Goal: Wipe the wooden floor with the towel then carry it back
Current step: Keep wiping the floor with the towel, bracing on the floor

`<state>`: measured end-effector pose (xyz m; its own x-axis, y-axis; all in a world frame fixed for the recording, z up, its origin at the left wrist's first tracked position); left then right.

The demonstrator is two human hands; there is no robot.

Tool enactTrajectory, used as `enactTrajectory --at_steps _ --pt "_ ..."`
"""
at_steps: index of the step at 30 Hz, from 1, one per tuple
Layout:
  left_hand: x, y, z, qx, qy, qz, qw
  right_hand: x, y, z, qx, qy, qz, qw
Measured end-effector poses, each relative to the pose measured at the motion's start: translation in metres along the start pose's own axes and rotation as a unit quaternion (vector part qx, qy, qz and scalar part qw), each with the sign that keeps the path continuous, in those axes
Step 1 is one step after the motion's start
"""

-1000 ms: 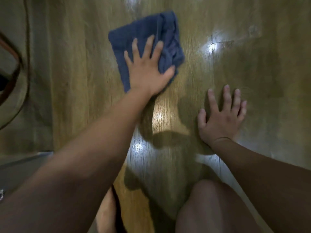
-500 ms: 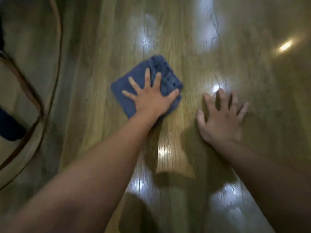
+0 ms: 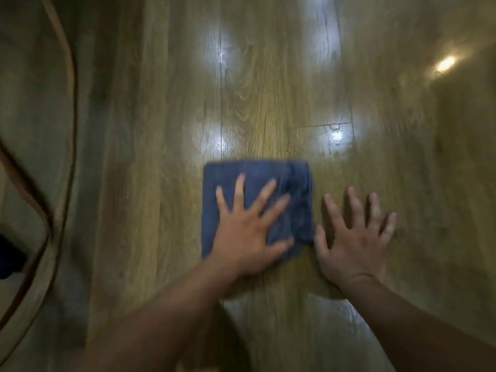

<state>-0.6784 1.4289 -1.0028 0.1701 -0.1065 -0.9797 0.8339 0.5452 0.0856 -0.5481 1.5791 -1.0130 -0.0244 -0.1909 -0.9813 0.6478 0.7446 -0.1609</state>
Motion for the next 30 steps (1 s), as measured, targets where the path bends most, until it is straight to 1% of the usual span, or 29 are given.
enactTrajectory --at_steps 2,4,6,8,10,12,13,14,16,18,21,23,25,30 --pt "-0.014 -0.041 -0.086 -0.053 -0.011 -0.002 0.999 0.001 -0.002 0.0 0.001 0.02 0.0 1.0" --pt "-0.026 -0.074 -0.157 -0.137 -0.018 0.023 0.99 0.002 -0.003 0.0 -0.001 0.045 -0.007 0.999" --pt "-0.029 -0.079 -0.175 -0.177 0.006 0.033 0.984 0.006 -0.001 -0.002 -0.006 0.06 -0.009 0.998" --pt "-0.022 -0.056 -0.134 -0.162 0.031 0.027 0.986 0.007 0.002 -0.002 -0.006 0.048 -0.004 0.999" --pt "-0.013 -0.016 -0.059 -0.142 0.044 0.03 0.988 0.003 0.0 0.001 -0.005 0.042 0.01 0.999" --pt "-0.002 0.02 0.007 -0.116 0.026 0.033 0.992 0.0 -0.001 0.004 -0.001 0.04 -0.001 0.999" --pt "-0.001 0.024 0.018 -0.104 0.019 0.034 0.994 -0.002 -0.001 0.004 0.0 0.042 -0.006 0.999" --pt "-0.001 0.02 0.009 -0.092 0.021 0.038 0.995 -0.002 -0.001 0.005 -0.003 0.046 -0.008 0.999" --pt "-0.008 -0.009 -0.048 -0.08 0.021 0.025 0.996 0.0 0.002 0.001 -0.004 0.045 -0.01 0.999" --pt "-0.022 -0.05 -0.131 -0.096 0.009 0.025 0.995 0.0 0.004 0.001 -0.007 0.046 -0.014 0.999" --pt "-0.042 -0.113 -0.243 -0.181 -0.022 0.064 0.981 0.001 -0.001 0.002 -0.005 0.057 -0.028 0.998" --pt "-0.049 -0.124 -0.27 -0.216 -0.014 0.064 0.974 -0.001 -0.002 -0.003 -0.004 0.064 -0.034 0.997" --pt "-0.046 -0.111 -0.243 -0.2 0.002 0.044 0.979 -0.003 -0.001 -0.004 0.0 0.052 -0.031 0.998" --pt "-0.024 -0.038 -0.082 -0.118 0.008 0.043 0.992 -0.009 -0.004 0.0 0.006 0.023 -0.024 0.999"
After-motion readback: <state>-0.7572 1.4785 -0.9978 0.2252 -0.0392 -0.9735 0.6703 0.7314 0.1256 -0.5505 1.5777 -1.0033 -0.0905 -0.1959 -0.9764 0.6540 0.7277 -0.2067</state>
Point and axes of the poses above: each hand's wrist, its own z-axis away from the middle knuckle, its own x-axis out of the palm, y = z × x, the point moved 5 cm from there along -z, towards the middle knuckle, and after that the axes turned 2 degrees about x, right-handed, at the moved point
